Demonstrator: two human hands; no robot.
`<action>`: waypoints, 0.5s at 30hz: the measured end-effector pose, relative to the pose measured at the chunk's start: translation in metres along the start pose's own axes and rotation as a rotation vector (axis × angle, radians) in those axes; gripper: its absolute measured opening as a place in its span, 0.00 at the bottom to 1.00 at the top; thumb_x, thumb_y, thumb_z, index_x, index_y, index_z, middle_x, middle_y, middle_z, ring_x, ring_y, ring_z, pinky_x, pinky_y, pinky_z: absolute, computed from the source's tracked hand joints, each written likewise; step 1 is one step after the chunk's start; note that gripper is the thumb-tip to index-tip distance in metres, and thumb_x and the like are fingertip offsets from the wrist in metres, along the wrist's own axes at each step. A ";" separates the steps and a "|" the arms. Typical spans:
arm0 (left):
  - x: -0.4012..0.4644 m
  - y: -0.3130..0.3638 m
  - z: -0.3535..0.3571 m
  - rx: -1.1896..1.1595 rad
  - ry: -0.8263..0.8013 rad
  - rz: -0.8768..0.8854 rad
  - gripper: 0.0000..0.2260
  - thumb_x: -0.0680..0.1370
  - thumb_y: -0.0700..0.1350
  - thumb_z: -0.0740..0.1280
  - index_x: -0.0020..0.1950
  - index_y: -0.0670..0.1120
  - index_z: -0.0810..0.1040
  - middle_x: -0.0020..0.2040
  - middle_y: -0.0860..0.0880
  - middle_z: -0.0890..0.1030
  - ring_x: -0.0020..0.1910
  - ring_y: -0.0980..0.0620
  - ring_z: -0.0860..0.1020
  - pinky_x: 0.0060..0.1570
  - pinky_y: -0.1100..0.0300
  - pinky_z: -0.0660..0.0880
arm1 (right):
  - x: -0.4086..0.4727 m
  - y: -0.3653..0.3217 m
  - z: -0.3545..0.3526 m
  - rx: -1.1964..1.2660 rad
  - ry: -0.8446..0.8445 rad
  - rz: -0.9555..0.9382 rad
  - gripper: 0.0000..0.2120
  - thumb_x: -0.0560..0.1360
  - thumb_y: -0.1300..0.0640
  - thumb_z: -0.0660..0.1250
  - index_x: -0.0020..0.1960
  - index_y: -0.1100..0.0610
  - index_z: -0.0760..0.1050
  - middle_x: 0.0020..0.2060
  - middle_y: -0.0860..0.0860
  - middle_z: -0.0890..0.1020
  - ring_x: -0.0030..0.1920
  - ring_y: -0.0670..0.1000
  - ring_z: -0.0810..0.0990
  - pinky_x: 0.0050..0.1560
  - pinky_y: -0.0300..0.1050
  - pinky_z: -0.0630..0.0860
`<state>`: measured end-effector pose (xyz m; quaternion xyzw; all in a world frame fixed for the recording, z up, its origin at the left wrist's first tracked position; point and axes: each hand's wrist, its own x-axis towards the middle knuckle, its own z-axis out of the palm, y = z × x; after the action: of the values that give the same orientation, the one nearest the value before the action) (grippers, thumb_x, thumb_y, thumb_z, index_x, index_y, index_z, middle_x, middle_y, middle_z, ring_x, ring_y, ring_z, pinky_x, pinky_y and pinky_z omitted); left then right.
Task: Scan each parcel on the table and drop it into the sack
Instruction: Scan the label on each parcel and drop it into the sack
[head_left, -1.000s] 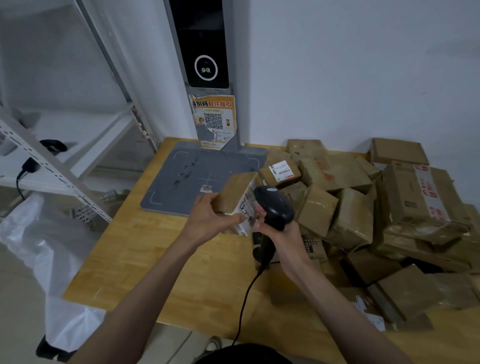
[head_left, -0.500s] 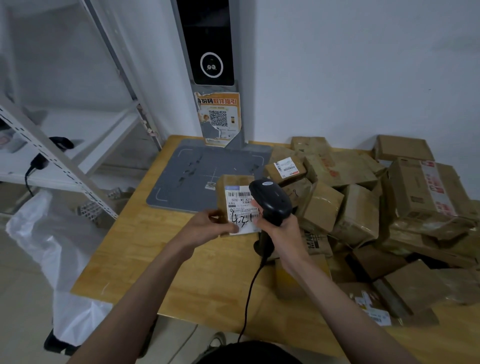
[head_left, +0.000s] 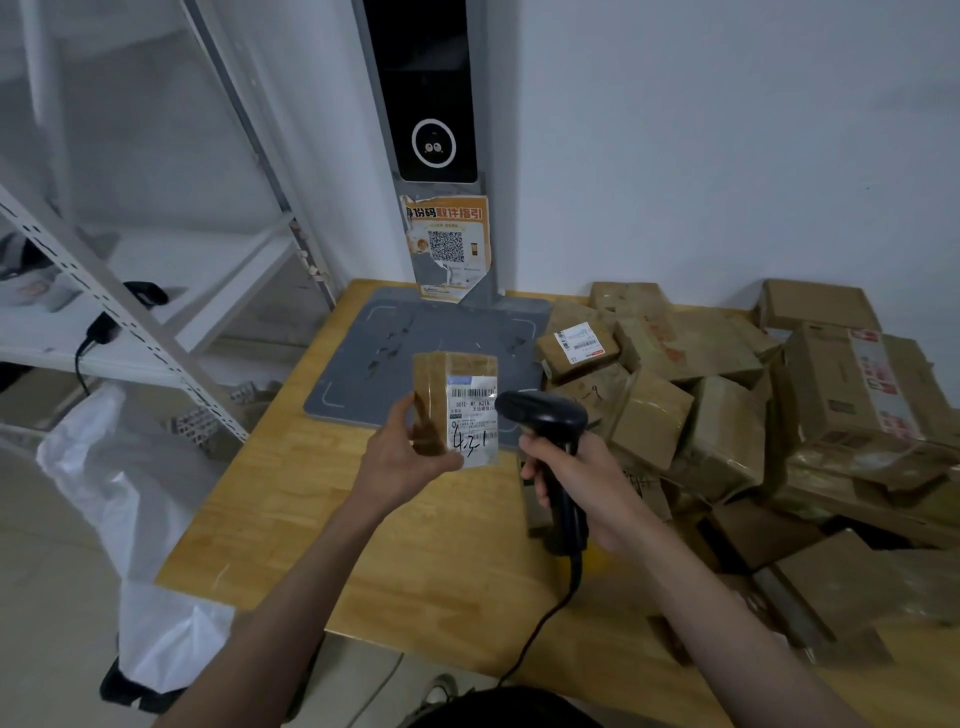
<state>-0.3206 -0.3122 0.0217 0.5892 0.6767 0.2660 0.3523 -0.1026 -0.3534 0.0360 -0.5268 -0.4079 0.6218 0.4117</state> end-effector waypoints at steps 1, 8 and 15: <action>0.000 -0.001 0.000 0.009 0.009 0.002 0.45 0.66 0.49 0.81 0.77 0.52 0.60 0.51 0.56 0.79 0.54 0.53 0.81 0.53 0.58 0.75 | -0.001 0.000 0.002 0.016 -0.017 -0.002 0.09 0.80 0.56 0.68 0.53 0.63 0.79 0.37 0.54 0.81 0.33 0.49 0.76 0.34 0.42 0.75; -0.003 0.000 0.002 0.062 0.037 0.038 0.45 0.66 0.50 0.80 0.77 0.52 0.60 0.58 0.51 0.80 0.57 0.51 0.79 0.53 0.57 0.75 | -0.007 -0.005 0.005 0.063 -0.089 0.030 0.09 0.79 0.55 0.69 0.49 0.61 0.78 0.35 0.53 0.78 0.33 0.48 0.75 0.34 0.41 0.74; -0.009 0.001 0.002 0.068 0.048 0.031 0.44 0.66 0.49 0.80 0.77 0.51 0.60 0.59 0.49 0.80 0.57 0.50 0.79 0.54 0.57 0.75 | -0.009 -0.007 0.004 0.088 -0.114 0.041 0.08 0.79 0.55 0.70 0.46 0.60 0.77 0.34 0.53 0.78 0.32 0.48 0.75 0.34 0.42 0.73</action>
<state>-0.3178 -0.3210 0.0227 0.6047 0.6845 0.2625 0.3113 -0.1053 -0.3601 0.0465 -0.4800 -0.3923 0.6763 0.3977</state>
